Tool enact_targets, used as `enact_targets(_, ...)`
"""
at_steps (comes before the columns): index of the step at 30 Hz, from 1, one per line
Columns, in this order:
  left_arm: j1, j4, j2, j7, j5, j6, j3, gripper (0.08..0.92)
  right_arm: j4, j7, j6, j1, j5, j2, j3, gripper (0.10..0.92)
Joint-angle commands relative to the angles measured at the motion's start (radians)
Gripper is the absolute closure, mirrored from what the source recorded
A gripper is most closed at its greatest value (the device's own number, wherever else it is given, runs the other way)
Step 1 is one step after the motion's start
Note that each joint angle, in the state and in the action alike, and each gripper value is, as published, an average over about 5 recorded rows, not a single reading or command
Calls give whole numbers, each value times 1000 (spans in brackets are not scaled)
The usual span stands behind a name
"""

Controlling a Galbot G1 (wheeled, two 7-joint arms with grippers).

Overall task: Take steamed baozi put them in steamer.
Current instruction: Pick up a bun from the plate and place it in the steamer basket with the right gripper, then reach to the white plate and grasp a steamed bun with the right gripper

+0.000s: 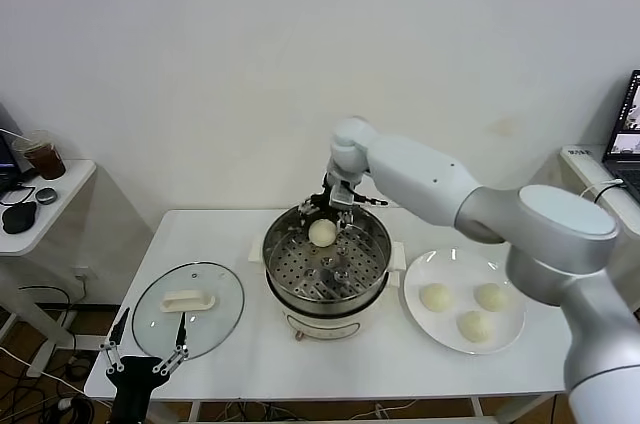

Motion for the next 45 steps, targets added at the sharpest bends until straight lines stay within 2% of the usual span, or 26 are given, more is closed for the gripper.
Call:
enact_targets(1,-6,-1,7,0,-9,2,-3,177,292,-88,-412,165,344,-222,-89,203)
enact_targets(5,-12,-1,19,0,-21,4,-7,177,481,-140,-796,243,442,-419,-137,203)
enact_targets(8,-20,0,27,1,-26,4,-7,177,572,-176,-940,259,461,-550,-153,203)
enact_targets(13,-27,3,35,8,-29,0,-6,177,672,-186,-1012,214,467,-756,-170,203)
enact_targets(19,-30,6,39,13,-34,-7,-14,177,677,-160,-993,21,340,-881,-110,203)
enact_targets(24,-30,4,35,16,-33,-6,-20,177,610,-125,-953,-181,264,-885,43,203)
enact_targets(30,-27,4,25,19,-28,-6,-24,177,525,-94,-909,-338,202,-810,163,203)
enact_targets(45,-16,11,13,23,-19,-6,-37,177,356,-40,-870,-451,125,-569,237,203)
